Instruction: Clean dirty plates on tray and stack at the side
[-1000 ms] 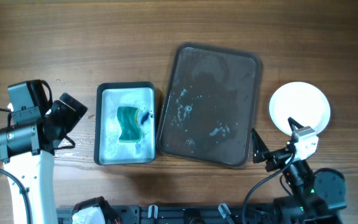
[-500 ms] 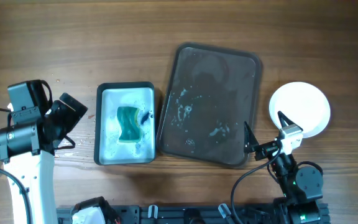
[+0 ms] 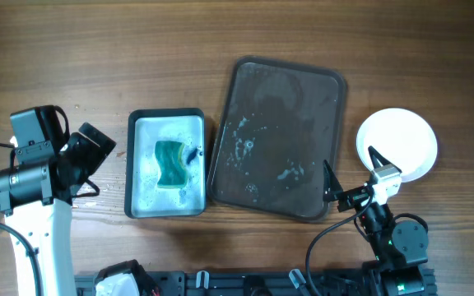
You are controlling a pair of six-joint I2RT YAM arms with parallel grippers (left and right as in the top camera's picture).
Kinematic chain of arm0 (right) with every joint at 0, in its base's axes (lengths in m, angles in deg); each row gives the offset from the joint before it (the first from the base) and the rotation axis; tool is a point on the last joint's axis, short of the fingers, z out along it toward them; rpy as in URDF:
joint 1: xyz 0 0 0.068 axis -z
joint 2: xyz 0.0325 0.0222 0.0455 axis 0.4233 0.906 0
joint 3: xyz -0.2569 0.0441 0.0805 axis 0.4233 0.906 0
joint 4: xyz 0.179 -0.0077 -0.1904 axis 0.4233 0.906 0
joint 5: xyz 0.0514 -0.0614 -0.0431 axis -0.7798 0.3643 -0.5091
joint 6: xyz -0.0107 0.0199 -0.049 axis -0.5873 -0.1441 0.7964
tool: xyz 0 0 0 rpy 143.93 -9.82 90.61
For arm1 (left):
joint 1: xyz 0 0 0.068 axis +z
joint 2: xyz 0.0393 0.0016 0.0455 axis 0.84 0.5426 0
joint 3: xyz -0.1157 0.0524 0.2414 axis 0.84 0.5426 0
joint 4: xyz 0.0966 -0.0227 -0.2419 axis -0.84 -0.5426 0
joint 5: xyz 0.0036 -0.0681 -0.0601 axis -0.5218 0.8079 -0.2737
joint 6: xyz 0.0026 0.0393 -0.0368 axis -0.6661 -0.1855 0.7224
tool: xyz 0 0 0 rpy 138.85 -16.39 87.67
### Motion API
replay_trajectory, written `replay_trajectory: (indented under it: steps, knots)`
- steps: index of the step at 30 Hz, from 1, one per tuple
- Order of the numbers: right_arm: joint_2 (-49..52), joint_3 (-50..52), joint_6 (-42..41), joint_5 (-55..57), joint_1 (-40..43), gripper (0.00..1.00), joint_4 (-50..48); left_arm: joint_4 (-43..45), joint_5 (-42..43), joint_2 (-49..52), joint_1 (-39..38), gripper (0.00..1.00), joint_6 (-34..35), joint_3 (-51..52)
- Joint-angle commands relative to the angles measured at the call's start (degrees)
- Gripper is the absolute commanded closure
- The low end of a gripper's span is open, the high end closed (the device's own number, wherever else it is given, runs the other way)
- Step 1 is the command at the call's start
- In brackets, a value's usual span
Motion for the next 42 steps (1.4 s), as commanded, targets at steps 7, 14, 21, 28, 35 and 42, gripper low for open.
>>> replay_trajectory:
  steps: [7, 14, 21, 28, 35, 42]
  knots:
    - [-0.72, 0.04, 0.70, 0.57, -0.15, 0.00, -0.35, 1.09, -1.01, -2.56, -1.75, 0.00, 0.52, 6.69]
    - [-0.72, 0.04, 0.72, 0.57, -0.15, 0.00, -0.35, 6.62, -23.45, -13.16, -9.57, 0.00, 0.55, 23.80]
    - [-0.72, 0.04, 0.70, 0.57, -0.15, 0.00, -0.35, 6.56, -26.51, -22.23, -9.92, 0.00, 0.55, 30.49]
    - [-0.72, 0.04, 0.70, 0.57, -0.15, 0.00, -0.35, 7.39, -26.10, -30.38, -10.21, 0.00, 0.57, 30.51]
    - [-0.72, 0.04, 0.70, 0.57, -0.15, 0.00, -0.35, 29.18, -7.32, -44.41, -10.32, 0.00, -1.73, 35.08]
    - [-0.72, 0.04, 0.70, 0.57, -0.15, 0.00, -0.35, 37.64, 6.71, -58.95, -14.86, 0.00, -15.65, 43.25]
